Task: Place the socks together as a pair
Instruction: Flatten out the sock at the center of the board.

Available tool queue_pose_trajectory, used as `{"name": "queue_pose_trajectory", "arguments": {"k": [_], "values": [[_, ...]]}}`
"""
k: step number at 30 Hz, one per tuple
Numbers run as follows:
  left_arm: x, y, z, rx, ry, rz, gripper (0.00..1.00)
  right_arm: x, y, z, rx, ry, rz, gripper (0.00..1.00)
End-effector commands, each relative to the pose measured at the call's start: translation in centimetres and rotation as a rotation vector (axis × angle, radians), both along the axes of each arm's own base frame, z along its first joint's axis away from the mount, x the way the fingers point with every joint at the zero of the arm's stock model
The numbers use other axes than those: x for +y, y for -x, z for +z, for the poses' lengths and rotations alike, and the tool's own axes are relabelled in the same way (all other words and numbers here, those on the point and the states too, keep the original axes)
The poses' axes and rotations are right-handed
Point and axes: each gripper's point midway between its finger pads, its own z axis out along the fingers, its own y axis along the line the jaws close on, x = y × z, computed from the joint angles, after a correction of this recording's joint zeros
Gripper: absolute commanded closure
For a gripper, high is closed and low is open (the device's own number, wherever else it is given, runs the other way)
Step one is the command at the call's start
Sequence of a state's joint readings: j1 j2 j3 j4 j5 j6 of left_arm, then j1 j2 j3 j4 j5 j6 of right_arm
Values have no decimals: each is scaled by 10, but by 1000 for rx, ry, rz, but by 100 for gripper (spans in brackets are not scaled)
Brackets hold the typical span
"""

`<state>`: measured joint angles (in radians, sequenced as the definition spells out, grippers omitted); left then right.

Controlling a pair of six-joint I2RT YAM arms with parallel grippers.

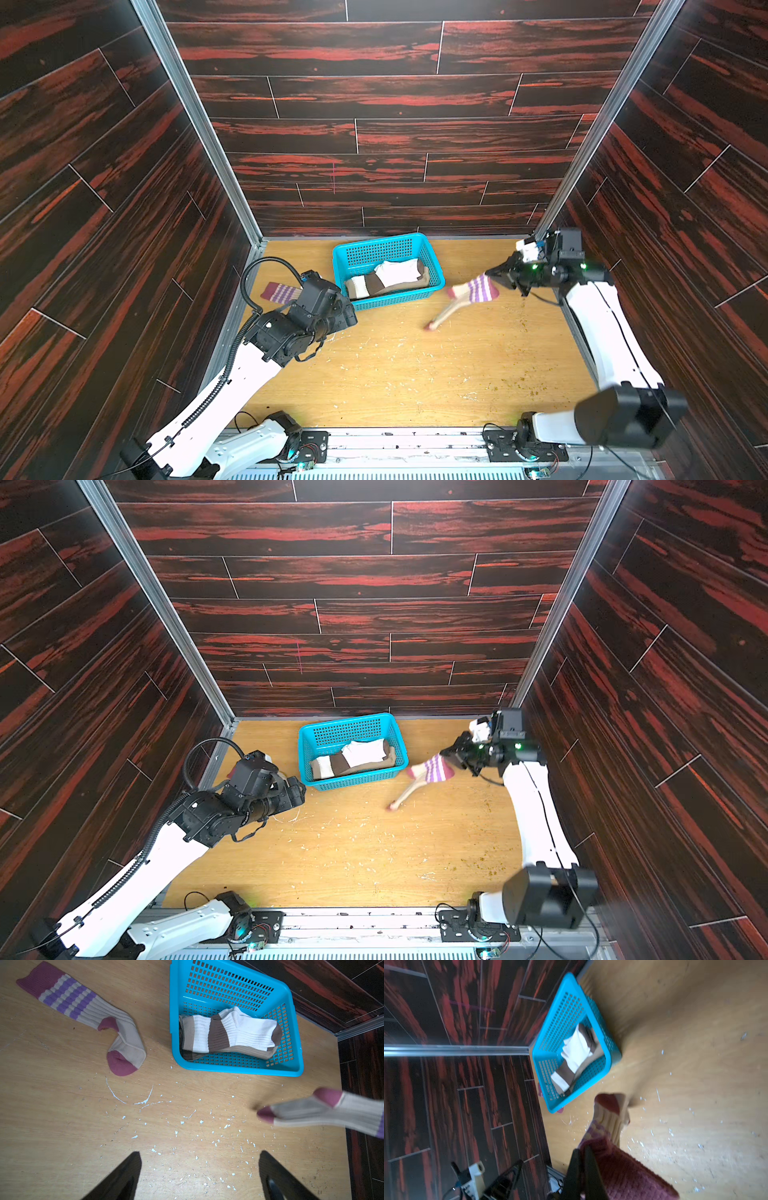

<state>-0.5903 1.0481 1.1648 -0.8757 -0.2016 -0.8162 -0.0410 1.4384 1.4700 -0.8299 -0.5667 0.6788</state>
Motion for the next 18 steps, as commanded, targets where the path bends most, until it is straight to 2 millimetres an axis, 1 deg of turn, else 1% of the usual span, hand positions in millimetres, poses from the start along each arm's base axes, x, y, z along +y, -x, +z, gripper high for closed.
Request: {"name": "queue_pose_trajectory", "arguments": {"k": [1,2,3,4,5,6,8,10,11,12,13,18], "values": [[2,3,9,-7,-20,-11,10,-14,-24,21,-45,-51,-25,100],[2,3,9,-7,-19,-11,10,-24,-31,16,-36,-43,-49,100],[2,3,8,-6,-19,-11,10,-32,-34,8,-15,-35,-66,100],[2,3,7,-1,-20,-13,10,-43,-37,-7,15,-26,-90,100],[1,3,6,0,-17,-17,10,-54,-35,-26,55,-19,-119,100],[0,3,4,5,-14,-16,10,-64,-32,-45,94,-21,-151,100],[-3,2,3,5,-2,-19,10,-88,-17,-87,171,-43,-235,100],[-4,2,1,9,2,-21,10,-103,1,-116,216,-82,-300,100],[-5,2,1,8,3,-22,10,-108,8,-124,227,-105,-320,100],[-5,2,1,8,2,-23,10,-110,13,-127,230,-109,-328,100],[-5,3,0,11,0,-25,10,-111,15,-124,218,-98,-323,100],[-7,3,-1,13,5,-31,10,-112,13,-93,151,-62,-299,100]]}}
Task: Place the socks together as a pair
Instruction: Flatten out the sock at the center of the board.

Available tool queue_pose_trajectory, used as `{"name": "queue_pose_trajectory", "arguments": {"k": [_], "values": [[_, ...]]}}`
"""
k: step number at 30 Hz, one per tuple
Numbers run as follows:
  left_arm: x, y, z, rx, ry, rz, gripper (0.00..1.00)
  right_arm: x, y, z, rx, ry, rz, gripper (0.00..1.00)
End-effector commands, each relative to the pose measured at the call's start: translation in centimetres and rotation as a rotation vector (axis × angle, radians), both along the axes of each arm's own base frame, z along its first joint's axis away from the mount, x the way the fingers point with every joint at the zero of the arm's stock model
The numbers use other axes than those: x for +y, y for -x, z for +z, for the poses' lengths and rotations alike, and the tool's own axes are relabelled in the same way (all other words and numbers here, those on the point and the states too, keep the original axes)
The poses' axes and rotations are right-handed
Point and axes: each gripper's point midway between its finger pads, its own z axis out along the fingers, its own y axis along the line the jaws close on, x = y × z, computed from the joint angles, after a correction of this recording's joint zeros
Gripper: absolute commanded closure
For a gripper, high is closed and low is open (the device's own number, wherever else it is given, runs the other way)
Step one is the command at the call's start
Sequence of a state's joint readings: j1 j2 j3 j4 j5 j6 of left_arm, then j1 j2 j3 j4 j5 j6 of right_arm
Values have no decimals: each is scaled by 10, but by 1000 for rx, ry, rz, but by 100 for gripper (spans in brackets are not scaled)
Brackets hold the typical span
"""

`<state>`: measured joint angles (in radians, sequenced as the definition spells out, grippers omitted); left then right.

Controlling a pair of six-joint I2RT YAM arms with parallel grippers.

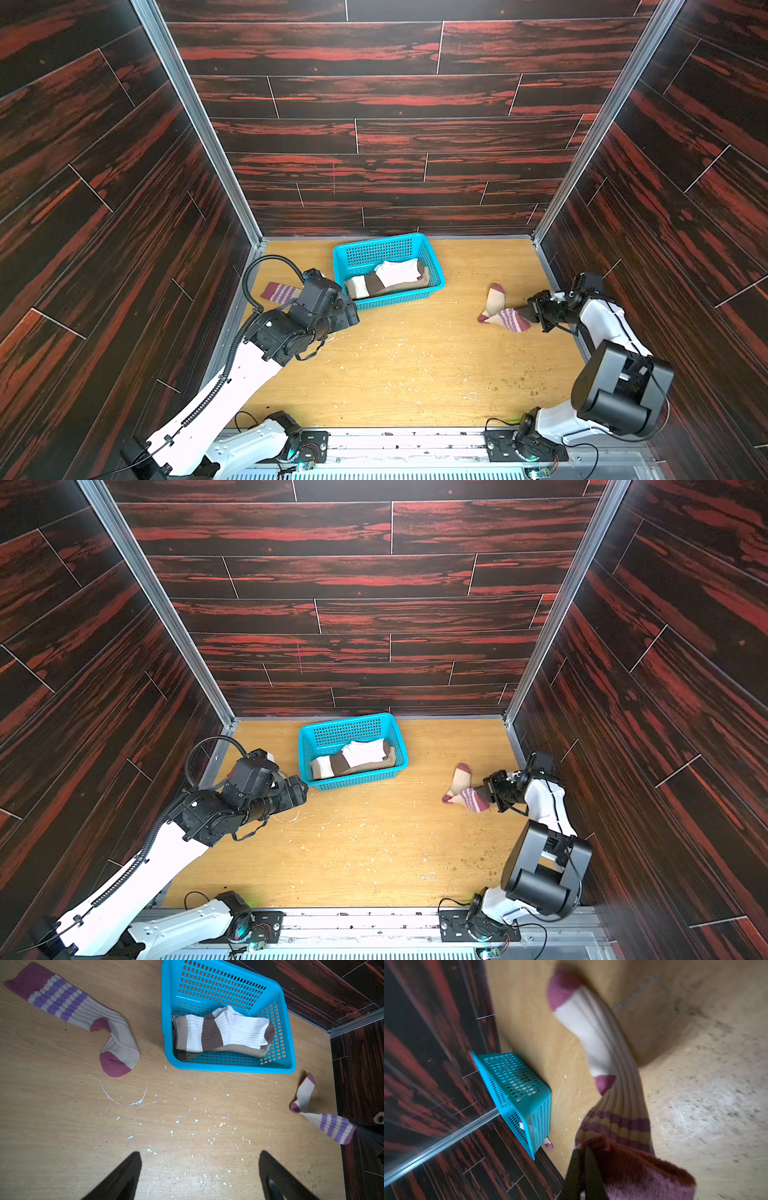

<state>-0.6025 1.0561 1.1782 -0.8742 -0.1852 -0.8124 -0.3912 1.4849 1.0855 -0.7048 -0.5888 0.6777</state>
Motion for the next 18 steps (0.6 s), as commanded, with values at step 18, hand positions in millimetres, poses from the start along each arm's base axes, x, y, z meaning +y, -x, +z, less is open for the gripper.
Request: {"name": "queue_pose_trajectory", "arguments": {"k": [18], "values": [[5,2,3,-13,-9,14,10,114,10,196,-395,-72,298,100]]}}
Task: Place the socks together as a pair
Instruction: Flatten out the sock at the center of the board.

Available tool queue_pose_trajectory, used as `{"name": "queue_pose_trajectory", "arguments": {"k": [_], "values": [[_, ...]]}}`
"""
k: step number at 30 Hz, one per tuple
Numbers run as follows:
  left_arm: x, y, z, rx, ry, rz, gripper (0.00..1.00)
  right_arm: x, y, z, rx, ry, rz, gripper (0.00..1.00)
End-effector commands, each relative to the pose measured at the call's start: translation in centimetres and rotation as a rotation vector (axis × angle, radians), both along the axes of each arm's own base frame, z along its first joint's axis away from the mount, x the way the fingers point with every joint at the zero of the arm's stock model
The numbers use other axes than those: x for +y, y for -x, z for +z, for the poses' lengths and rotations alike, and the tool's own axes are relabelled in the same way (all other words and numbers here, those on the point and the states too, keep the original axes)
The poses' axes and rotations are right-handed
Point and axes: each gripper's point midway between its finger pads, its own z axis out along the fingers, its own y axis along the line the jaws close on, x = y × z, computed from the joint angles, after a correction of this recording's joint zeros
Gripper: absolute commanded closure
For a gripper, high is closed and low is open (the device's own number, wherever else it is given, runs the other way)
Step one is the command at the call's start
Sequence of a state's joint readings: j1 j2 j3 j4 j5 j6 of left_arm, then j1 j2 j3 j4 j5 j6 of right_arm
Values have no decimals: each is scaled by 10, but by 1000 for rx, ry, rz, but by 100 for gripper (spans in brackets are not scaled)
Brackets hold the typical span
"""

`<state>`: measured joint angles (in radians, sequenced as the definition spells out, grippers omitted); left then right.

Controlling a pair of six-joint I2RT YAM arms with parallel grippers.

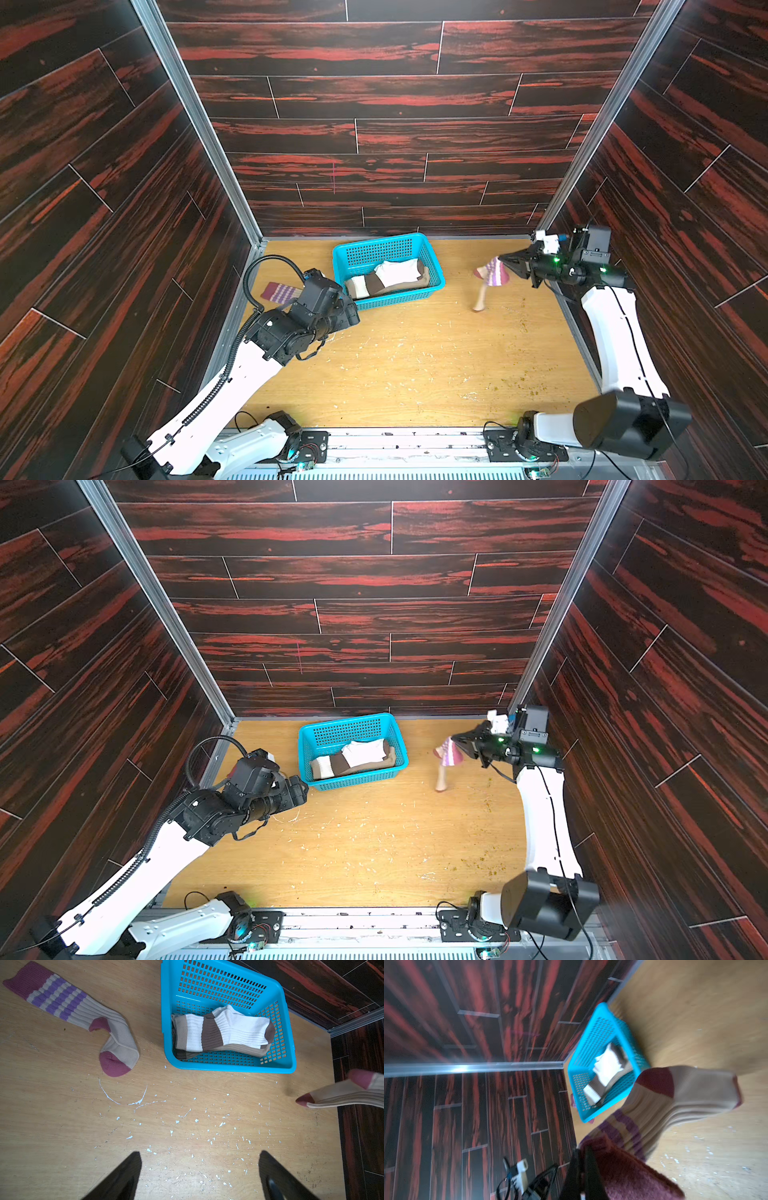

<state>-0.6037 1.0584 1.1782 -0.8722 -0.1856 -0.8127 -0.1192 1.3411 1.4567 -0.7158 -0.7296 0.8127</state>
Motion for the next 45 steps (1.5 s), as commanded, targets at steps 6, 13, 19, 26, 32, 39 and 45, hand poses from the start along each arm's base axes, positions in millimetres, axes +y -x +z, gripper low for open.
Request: {"name": "queue_pose_trajectory", "arguments": {"k": [6,13,19,26,32,39,45], "values": [[5,3,3,-13,-8,17,10,-16,39,-27,84,251,8,100],[7,6,8,-18,-6,21,10,-68,34,-25,86,613,-80,100],[12,11,3,-12,-4,33,10,-47,35,-23,65,704,2,100],[18,22,-16,23,0,49,10,23,68,-144,252,854,253,100],[31,38,-38,63,-25,75,9,127,133,-224,341,753,460,83],[42,52,-54,95,-26,103,9,199,187,-175,211,461,701,36],[37,57,-61,119,0,87,9,144,190,-197,284,650,645,34]]}}
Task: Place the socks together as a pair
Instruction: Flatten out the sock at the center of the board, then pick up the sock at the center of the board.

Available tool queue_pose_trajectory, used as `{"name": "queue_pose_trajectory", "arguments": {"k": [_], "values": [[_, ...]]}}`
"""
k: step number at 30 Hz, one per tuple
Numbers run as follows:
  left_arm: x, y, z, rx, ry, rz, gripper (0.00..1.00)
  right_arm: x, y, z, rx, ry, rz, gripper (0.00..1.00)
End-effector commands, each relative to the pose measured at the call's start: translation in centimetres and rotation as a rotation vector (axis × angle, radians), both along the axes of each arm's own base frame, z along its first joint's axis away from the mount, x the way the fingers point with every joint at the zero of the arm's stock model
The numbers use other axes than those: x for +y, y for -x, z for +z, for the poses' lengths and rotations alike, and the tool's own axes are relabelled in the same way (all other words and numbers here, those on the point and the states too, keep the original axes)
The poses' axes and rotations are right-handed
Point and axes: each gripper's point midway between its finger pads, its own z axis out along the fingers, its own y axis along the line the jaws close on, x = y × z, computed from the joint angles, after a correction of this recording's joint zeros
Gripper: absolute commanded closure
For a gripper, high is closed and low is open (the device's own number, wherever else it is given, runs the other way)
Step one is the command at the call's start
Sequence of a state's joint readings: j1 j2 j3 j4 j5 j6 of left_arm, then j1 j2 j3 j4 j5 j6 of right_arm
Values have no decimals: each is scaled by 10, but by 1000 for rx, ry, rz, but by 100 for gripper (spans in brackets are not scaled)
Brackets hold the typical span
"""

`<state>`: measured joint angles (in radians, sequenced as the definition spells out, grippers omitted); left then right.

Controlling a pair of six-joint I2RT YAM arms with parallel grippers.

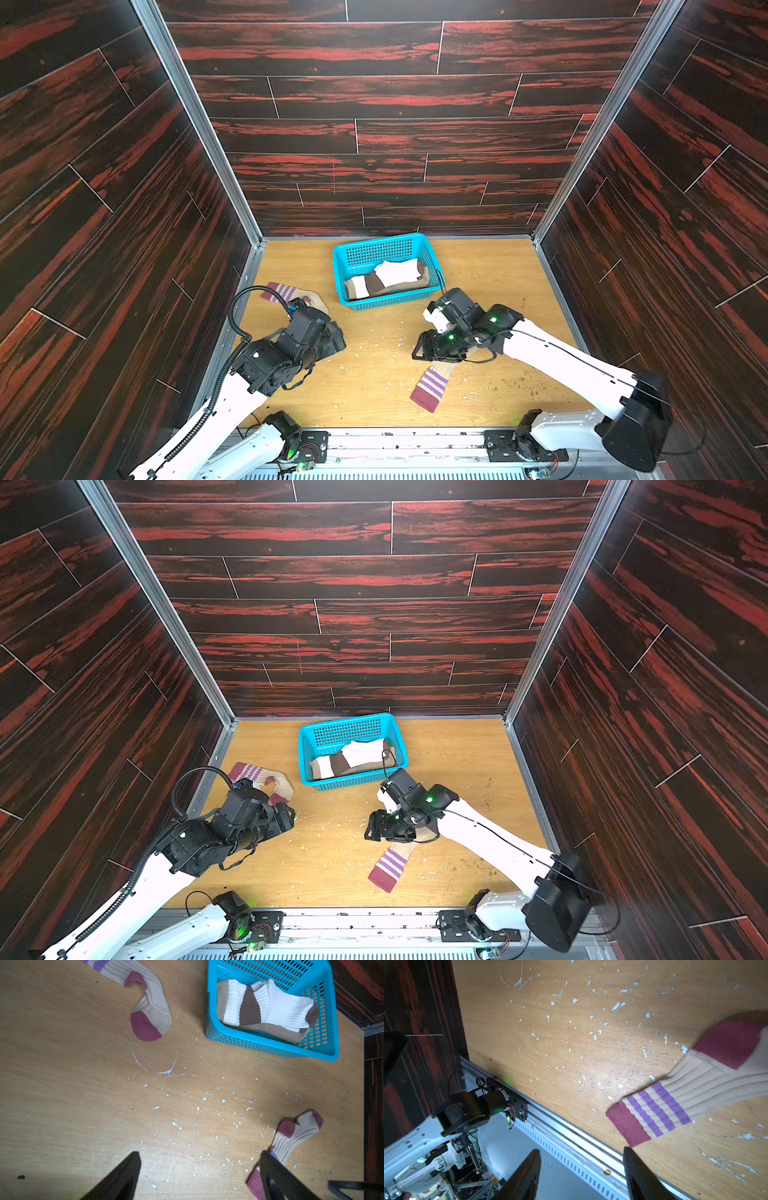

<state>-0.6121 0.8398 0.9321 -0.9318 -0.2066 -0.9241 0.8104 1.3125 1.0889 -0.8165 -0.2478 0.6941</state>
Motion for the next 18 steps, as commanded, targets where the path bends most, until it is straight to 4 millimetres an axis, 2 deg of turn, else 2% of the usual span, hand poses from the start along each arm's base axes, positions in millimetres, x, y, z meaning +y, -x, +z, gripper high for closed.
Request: {"name": "queue_pose_trajectory", "arguments": {"k": [1,3,5,6,9,11,12,14,16,18], "values": [[-2,8,-8,39,6,-13,9,-45,-4,-25,37,153,-79,35],[-11,8,-11,46,20,-40,9,-69,-20,-36,25,186,-171,36],[-28,9,-10,41,36,-94,9,-94,-37,-52,11,226,-254,41],[-37,10,-11,42,41,-121,9,-99,-43,-58,17,219,-272,43],[-82,22,-21,69,91,-233,11,-106,-59,-67,-5,221,-305,52],[-109,35,-36,113,93,-290,18,-109,-69,-65,-7,174,-347,58],[-111,39,-44,135,76,-276,19,-110,-75,-61,-18,149,-368,58],[-96,42,-62,175,66,-160,18,-108,-83,-48,-55,88,-380,51],[-73,32,-60,89,95,-22,13,-103,-86,-31,-117,33,-345,42],[-47,21,-46,4,132,84,9,-98,-83,-17,-158,-17,-312,35]]}}
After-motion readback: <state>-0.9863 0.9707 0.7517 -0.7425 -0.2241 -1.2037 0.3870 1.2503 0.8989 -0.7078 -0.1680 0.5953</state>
